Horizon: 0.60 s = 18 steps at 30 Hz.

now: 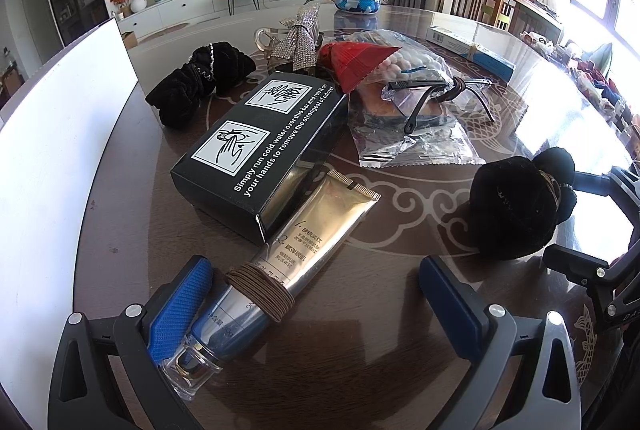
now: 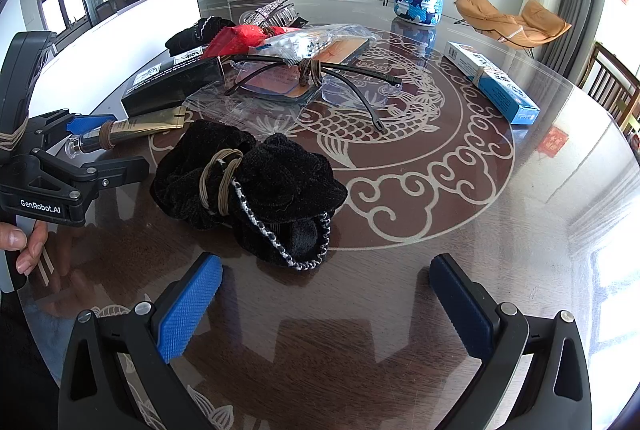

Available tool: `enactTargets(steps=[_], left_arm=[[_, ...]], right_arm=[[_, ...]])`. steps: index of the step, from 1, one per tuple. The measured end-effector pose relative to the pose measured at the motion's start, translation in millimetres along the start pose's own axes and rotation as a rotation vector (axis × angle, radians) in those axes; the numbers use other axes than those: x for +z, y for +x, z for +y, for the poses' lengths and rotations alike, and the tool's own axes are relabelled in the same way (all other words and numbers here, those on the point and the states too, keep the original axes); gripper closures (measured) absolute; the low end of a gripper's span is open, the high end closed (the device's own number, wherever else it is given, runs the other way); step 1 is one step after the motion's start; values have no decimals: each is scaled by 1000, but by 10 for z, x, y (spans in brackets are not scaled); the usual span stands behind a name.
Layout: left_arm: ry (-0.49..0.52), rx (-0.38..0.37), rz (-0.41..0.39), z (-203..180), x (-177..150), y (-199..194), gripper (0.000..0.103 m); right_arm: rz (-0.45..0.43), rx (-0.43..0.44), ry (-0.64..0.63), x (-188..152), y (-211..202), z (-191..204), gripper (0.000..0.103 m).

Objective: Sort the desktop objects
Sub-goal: 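Grasp the gold tube with the left gripper while the right gripper approaches the black velvet pouch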

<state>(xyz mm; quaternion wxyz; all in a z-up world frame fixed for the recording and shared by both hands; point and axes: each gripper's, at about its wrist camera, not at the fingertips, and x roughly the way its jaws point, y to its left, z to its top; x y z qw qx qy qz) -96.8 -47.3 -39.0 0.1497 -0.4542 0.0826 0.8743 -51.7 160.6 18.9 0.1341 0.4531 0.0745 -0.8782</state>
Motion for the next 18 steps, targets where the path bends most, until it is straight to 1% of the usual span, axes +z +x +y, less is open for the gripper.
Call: enactTargets(steps=[7, 13, 15, 17, 18], left_arm=[[1, -1, 1, 1, -1, 0, 0], [20, -18, 4, -19, -36, -37, 0], [22, -18, -30, -58, -62, -92, 21], [4, -6, -53, -61, -74, -141, 57], [-11, -4, -56, -52, -80, -162, 69]], right_arm=[[0, 0, 0, -1, 0, 1, 0], [0, 0, 0, 0, -1, 1, 0], [0, 0, 0, 0, -1, 2, 0], [0, 0, 0, 1, -2, 2, 0], [0, 0, 0, 0, -2, 2, 0]])
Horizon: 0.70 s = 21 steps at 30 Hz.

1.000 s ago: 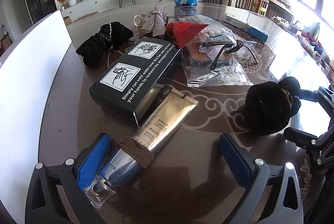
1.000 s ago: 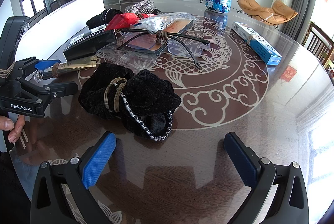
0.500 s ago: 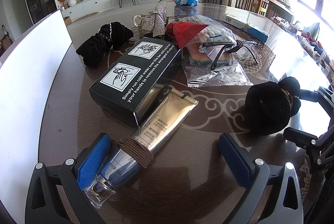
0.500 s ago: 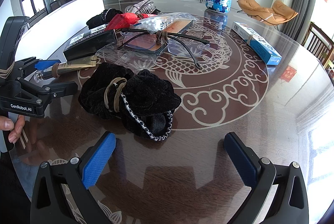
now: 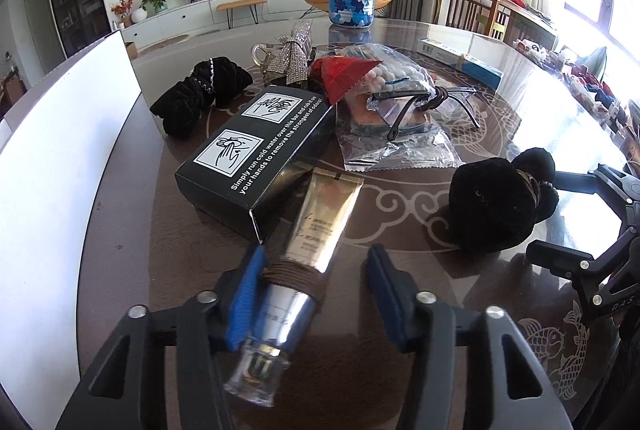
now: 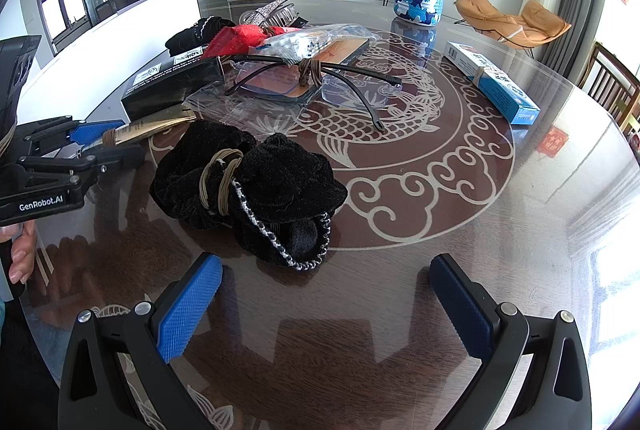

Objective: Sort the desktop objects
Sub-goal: 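Grasp the gold tube with the left gripper while the right gripper approaches the black velvet pouch, then lift the gold tube with the left gripper while the right gripper grasps the black velvet pouch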

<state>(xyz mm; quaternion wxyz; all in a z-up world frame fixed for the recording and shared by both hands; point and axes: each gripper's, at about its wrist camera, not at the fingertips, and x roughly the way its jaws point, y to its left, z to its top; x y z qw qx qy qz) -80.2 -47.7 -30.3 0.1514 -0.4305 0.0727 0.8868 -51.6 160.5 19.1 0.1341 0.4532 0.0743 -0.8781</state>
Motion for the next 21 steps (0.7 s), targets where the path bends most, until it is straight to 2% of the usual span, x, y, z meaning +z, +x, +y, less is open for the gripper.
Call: enactTargets(steps=[2, 5, 8, 12, 16, 18, 20, 21], left_arm=[[-40, -36, -2, 24, -36, -43, 73], [-60, -6, -2, -4, -160, -141, 73], [-65, 44, 0, -42, -336, -260, 73], [-119, 66, -2, -7, -513, -389, 73], [-139, 79, -7, 22, -556, -413, 73], [-131, 94, -8, -3, -558, -407, 73], [-121, 108, -7, -24, -562, -401, 73], [-125, 108, -5, -19, -558, -397, 73]], right_arm=[[0, 1, 0, -1, 0, -1, 0], [6, 16, -18, -4, -12, -4, 0], [11, 87, -116, 14, -18, 6, 0], [-65, 93, -306, 239, -71, 105, 0], [-77, 203, -402, 504, 7, 281, 0], [-42, 253, -412, 577, 85, 375, 2], [-4, 283, -410, 561, 120, 450, 28], [15, 271, -409, 524, 120, 479, 52]])
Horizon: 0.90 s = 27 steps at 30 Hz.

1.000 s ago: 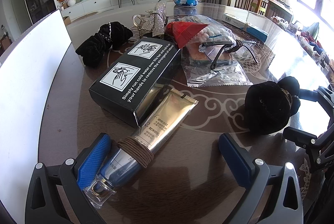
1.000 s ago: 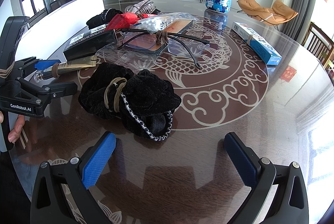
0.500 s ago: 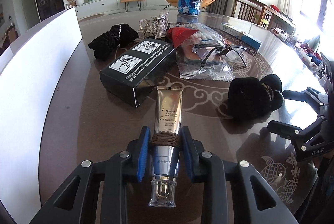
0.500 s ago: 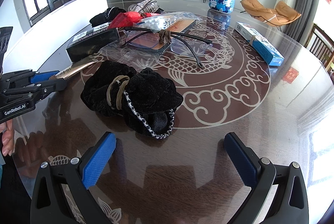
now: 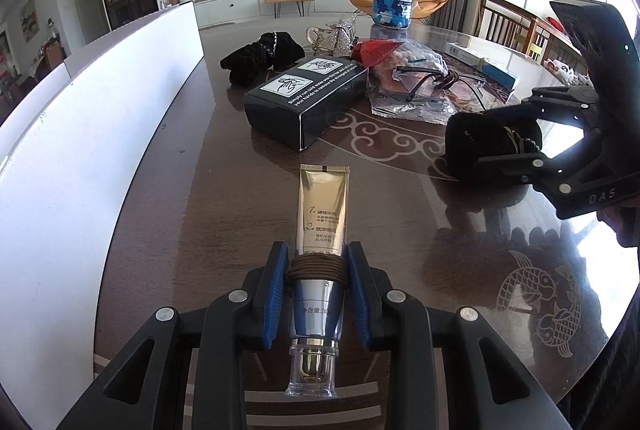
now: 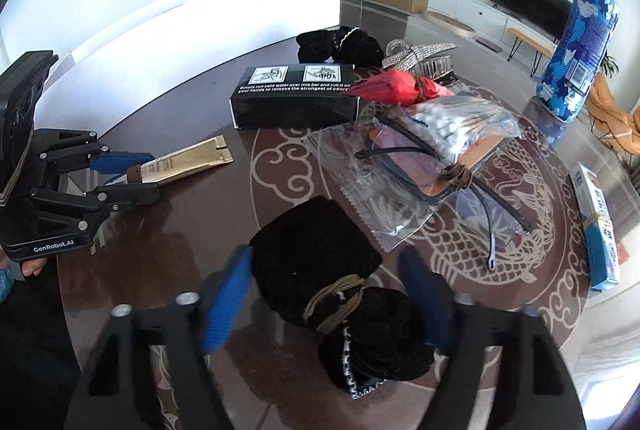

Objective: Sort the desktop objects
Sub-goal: 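Lift the gold tube with the left gripper while the right gripper grasps the black velvet pouch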

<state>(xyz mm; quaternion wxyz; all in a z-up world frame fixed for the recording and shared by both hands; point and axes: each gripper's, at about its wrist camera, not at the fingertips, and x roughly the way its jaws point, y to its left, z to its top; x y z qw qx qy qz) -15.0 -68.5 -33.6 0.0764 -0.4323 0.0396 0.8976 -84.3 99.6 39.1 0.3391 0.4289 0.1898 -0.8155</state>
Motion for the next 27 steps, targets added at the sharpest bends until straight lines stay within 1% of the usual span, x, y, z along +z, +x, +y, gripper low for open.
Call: enactTargets(steps=[2, 5, 6, 7, 8, 9, 10, 11, 12, 13, 14, 15, 16, 17, 19, 22, 24, 27], left_arm=[[-13, -5, 2, 15, 6, -8, 73], [-27, -2, 7, 14, 13, -7, 72], [-22, 1, 9, 5, 15, -5, 72], [-11, -1, 12, -11, 20, 0, 67], [-1, -14, 16, -28, 22, 2, 56], [6, -19, 21, -46, 22, 17, 46], [10, -10, 34, -65, 16, 40, 27], [18, -6, 32, -82, 2, 46, 25], [24, -17, 31, -92, -3, 45, 25], [29, -23, 29, -94, -5, 36, 33], [31, -25, 18, -85, -4, 15, 54], [28, -23, 16, -66, 3, -1, 63], [17, -37, 16, -35, 8, -15, 75], [-7, -63, 17, 11, 7, -26, 75], [-48, -92, 11, 74, -6, -60, 75], [-62, -98, -35, 77, -19, -228, 75], [-77, -112, -65, 75, -37, -368, 75], [-95, -106, -95, 84, -74, -528, 75]], right_arm=[[19, -7, 41, -81, -34, 44, 53], [51, 22, 187, -238, -152, 80, 53], [63, 32, 217, -290, -180, 105, 53], [73, 30, 227, -337, -209, 138, 49], [83, 20, 225, -358, -224, 179, 44], [93, 20, 220, -373, -230, 208, 28], [100, 27, 210, -375, -230, 236, 13], [99, 22, 191, -365, -228, 265, 12], [102, 5, 164, -356, -226, 300, 12], [114, -11, 141, -360, -222, 313, 12], [133, -11, 131, -365, -199, 300, 13], [146, 2, 133, -380, -199, 300, 26], [152, 0, 140, -397, -212, 296, 55], [152, -5, 148, -414, -235, 294, 59], [135, -6, 179, -453, -324, 268, 60], [67, 23, 248, -491, -525, 232, 60], [64, 20, 275, -510, -569, 233, 60], [57, 9, 268, -498, -594, 276, 60]])
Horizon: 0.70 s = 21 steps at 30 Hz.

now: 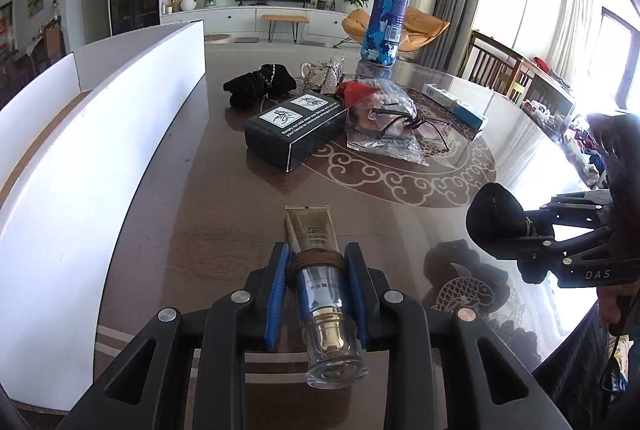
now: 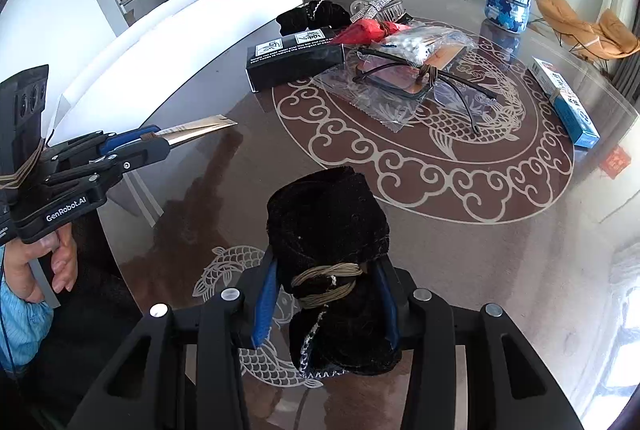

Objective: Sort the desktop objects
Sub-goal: 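Lift the gold tube with the left gripper while the right gripper grasps the black velvet pouch, then carry both items into the white box and open both grippers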

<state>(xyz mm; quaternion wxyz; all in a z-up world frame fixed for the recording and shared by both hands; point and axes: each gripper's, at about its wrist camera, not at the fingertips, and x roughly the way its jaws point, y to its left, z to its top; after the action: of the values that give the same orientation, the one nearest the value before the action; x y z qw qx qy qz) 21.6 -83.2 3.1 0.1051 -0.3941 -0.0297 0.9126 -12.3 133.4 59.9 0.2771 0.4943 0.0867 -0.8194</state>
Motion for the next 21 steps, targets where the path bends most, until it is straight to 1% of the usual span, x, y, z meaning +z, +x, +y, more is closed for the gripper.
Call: enactTargets(steps=[4, 7, 9, 12, 14, 17, 19, 21], left_arm=[[-26, 11, -41, 58, -2, -191, 75], [-64, 9, -66, 157, 19, -316, 75], [-90, 9, -83, 250, 71, -426, 75], [-131, 20, -137, 456, 222, -701, 75], [-152, 55, -182, 660, 340, -930, 75], [-189, 134, -228, 1076, 491, -1226, 75], [-222, 200, -231, 1401, 555, -1343, 75], [-270, 241, -219, 1741, 585, -1374, 75]], right_arm=[[-37, 1, -26, 97, -90, 107, 60], [-72, 8, -33, 171, -159, 197, 60], [-84, 17, -38, 243, -178, 262, 60], [-98, 47, -55, 433, -161, 407, 60], [-119, 76, -75, 631, -159, 568, 60], [-163, 145, -109, 1008, -151, 936, 60], [-195, 209, -134, 1287, -145, 1262, 60], [-224, 267, -168, 1557, -117, 1654, 60]])
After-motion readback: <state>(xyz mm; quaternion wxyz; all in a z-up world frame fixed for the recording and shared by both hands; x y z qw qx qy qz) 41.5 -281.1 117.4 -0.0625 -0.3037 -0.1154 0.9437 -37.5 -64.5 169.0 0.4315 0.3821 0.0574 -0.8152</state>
